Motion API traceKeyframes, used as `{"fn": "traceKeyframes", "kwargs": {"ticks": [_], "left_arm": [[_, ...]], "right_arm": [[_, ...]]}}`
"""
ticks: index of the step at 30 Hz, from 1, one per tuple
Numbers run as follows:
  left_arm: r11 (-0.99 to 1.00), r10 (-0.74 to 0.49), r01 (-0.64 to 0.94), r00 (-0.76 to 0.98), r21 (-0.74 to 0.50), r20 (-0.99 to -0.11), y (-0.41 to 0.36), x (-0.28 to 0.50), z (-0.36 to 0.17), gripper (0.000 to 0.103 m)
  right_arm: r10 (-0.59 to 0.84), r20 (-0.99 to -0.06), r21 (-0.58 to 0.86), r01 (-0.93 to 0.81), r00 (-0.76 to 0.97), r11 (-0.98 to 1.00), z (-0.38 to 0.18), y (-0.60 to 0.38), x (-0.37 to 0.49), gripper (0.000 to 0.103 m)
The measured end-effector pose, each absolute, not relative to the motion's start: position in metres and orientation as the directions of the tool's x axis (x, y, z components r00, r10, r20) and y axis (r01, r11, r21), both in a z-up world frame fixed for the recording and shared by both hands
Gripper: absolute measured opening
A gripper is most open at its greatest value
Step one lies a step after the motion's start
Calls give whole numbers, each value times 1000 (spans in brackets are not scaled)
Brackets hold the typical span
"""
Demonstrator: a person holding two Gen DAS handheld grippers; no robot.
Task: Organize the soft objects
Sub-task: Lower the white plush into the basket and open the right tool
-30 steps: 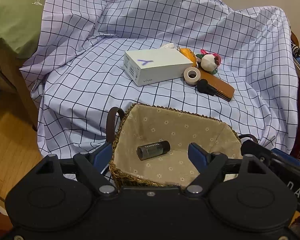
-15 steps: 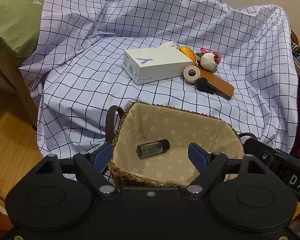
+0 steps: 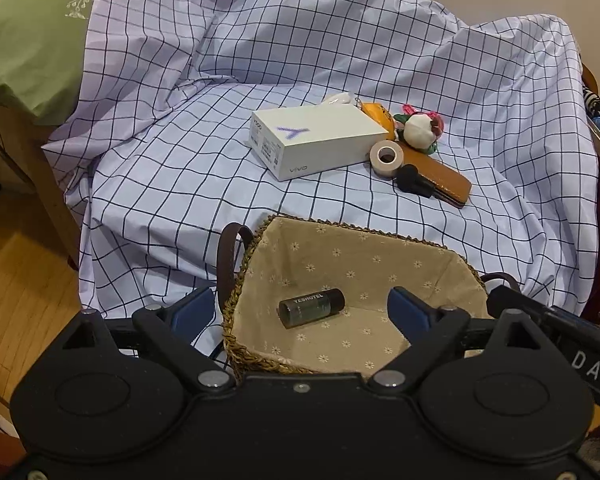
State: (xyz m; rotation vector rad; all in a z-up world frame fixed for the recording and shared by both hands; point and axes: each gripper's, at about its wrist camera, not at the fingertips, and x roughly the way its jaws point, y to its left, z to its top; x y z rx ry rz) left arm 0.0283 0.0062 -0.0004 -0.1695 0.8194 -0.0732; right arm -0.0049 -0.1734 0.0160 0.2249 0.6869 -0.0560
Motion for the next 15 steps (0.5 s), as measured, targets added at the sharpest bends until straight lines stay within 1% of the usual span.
{"fn": "traceKeyframes", "kwargs": {"ticks": [6,7,8,11,13,15], "left_arm": [[986,-131,8,665,-168,-735,3,38,-3,91],[987,-127,11,665,-159,-736,2,40,-2,91],[989,-119,13,668,-148,-735,0,41,-2,94],[993,-93,16,699,-114,-709,-2,46,2,99],[993,-103,30,703,-116,-703,-3,51,4,99],[991,-125,45,684,-130,-718,-3,61,5,99]], "right_arm": [[18,-658,184,139,752,973,10,-179,6,71],[15,-662,183,142,749,973,10,-180,8,71],[11,-665,180,146,747,973,10,-181,11,72],[2,-674,175,157,739,972,9,-187,21,77],[-4,-684,173,167,729,971,8,-191,31,78],[-4,-696,177,177,718,968,7,-196,42,80]]}}
